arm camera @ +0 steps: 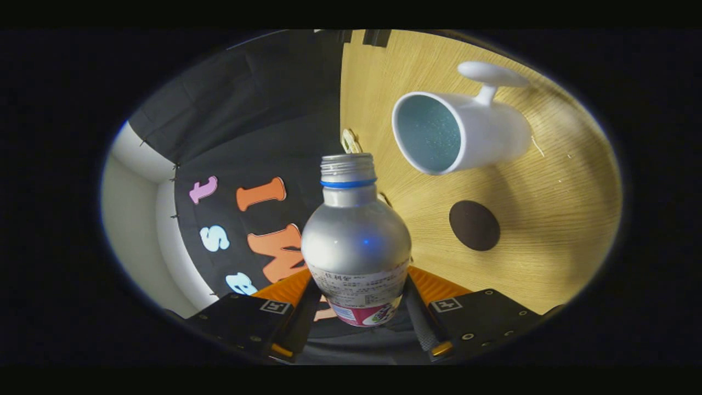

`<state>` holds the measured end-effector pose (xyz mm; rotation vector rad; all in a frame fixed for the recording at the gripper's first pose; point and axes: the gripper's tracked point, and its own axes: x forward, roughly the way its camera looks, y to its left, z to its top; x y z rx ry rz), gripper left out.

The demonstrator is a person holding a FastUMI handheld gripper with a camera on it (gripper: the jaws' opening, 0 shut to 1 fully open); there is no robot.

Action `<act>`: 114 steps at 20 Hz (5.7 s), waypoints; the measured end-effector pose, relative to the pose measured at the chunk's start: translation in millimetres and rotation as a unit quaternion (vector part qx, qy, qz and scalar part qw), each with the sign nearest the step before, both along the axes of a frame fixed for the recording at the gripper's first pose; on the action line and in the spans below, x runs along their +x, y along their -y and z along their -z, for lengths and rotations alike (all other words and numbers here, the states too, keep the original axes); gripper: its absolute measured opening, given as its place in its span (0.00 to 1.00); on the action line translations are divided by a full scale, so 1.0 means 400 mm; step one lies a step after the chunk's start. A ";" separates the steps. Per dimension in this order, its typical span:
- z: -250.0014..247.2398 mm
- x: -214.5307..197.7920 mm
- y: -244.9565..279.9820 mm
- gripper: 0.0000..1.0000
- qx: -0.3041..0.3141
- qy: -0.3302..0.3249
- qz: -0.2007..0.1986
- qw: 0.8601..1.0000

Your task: Take the bottle from table, then pour the juice into the cup, finally place the bottle on the coaster

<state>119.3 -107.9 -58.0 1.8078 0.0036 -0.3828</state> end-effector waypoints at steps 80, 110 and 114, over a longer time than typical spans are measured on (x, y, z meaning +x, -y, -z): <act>-0.059 0.013 0.059 0.77 0.218 0.011 0.059 0.974; -0.024 0.026 0.047 0.78 0.165 -0.011 0.054 0.985; 0.012 0.033 0.020 0.78 0.049 -0.063 0.013 0.997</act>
